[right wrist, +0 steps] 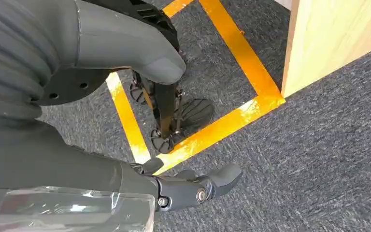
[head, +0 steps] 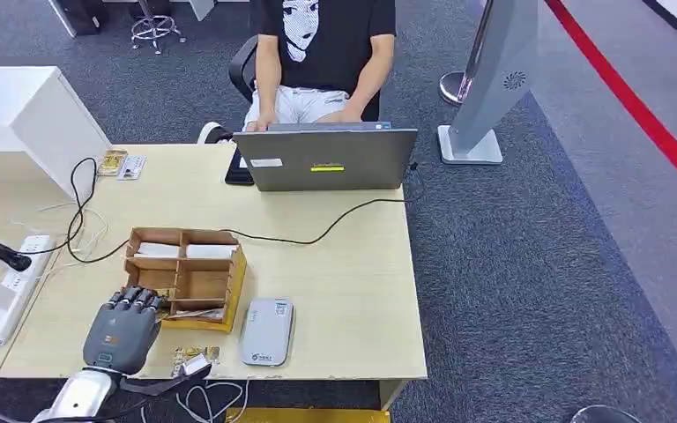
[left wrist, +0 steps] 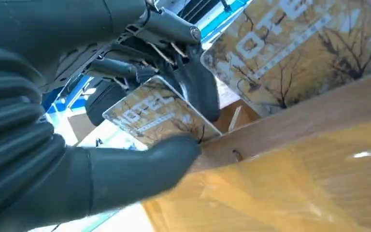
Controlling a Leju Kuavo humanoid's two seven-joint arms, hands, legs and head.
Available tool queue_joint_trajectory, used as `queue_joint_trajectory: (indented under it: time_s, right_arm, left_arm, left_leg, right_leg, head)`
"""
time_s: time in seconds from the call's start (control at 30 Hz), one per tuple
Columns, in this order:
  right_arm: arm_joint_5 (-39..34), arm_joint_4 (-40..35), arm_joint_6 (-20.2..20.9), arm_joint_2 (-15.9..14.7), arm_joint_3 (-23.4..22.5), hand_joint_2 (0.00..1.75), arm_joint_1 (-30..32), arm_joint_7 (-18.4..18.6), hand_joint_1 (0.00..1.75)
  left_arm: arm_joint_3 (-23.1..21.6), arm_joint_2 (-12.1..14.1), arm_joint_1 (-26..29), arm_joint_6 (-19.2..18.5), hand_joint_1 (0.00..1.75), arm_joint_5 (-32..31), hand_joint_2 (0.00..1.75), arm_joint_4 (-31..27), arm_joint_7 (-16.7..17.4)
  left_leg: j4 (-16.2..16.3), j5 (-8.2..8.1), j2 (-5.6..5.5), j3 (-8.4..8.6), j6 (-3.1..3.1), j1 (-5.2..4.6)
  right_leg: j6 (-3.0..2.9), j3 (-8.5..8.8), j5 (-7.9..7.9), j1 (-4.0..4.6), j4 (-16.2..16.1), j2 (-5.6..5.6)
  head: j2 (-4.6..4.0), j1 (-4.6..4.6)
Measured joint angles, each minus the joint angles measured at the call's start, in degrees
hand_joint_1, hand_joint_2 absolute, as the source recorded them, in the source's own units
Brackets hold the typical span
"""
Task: Pass the card to the sensor for recognition and then transmit it.
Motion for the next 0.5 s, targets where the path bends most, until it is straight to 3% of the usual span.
queue_joint_trajectory:
  time_s: [0.2, 0.5]
  right_arm:
    - [0.1, -0.1, 0.0, 0.2, -0.8, 1.75, 0.0, 0.1, 0.00]
    - [1.9, -0.1, 0.0, 0.2, -2.1, 1.75, 0.0, 0.5, 0.00]
  left_arm:
    - [0.0, -0.2, 0.0, 1.0, 1.75, 0.0, 1.75, -0.3, 0.1]
    - [3.3, -3.4, 0.5, -0.1, 1.75, 0.0, 1.75, -13.1, -7.5]
  left_leg:
    - [0.0, 0.00, -0.01, 0.01, 0.00, 0.00]
    - [0.0, 0.00, 0.00, 0.00, 0.00, -0.01]
  right_leg:
    - [0.00, 0.00, 0.00, 0.00, 0.0, -0.01]
    - [0.00, 0.00, 0.00, -0.01, 0.0, -0.01]
  head:
    - [0.00, 0.02]
    - [0.00, 0.02]
